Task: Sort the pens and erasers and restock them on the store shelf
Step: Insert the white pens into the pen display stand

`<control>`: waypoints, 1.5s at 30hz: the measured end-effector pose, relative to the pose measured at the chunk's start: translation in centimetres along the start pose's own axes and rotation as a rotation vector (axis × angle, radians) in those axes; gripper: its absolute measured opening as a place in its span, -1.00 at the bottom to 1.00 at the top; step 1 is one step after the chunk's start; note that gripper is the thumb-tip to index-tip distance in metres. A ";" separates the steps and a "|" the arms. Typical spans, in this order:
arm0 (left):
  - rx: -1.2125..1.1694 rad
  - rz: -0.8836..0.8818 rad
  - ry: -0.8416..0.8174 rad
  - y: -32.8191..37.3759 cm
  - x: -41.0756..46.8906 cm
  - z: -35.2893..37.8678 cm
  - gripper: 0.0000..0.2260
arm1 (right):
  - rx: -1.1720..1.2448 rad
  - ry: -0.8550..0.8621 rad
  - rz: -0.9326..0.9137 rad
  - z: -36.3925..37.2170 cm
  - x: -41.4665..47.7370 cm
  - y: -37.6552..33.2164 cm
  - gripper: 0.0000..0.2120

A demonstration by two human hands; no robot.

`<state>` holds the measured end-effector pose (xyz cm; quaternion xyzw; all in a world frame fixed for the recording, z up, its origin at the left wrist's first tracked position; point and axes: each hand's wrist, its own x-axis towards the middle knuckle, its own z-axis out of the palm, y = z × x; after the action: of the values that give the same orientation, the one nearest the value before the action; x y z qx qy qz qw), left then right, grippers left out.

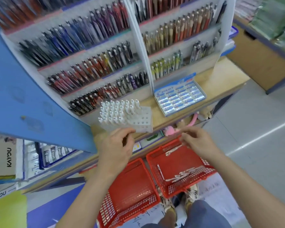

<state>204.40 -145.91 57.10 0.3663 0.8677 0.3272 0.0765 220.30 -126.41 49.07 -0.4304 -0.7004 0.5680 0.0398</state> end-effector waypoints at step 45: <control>0.242 -0.186 -0.754 -39.4 -13.3 73.9 -0.76 | -1.455 -0.664 -0.199 15.7 30.2 68.4 -0.44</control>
<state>218.41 -137.61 -26.07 0.3868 0.8406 0.0570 0.3749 230.94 -119.87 -26.32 -0.0927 -0.9052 0.0612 -0.4102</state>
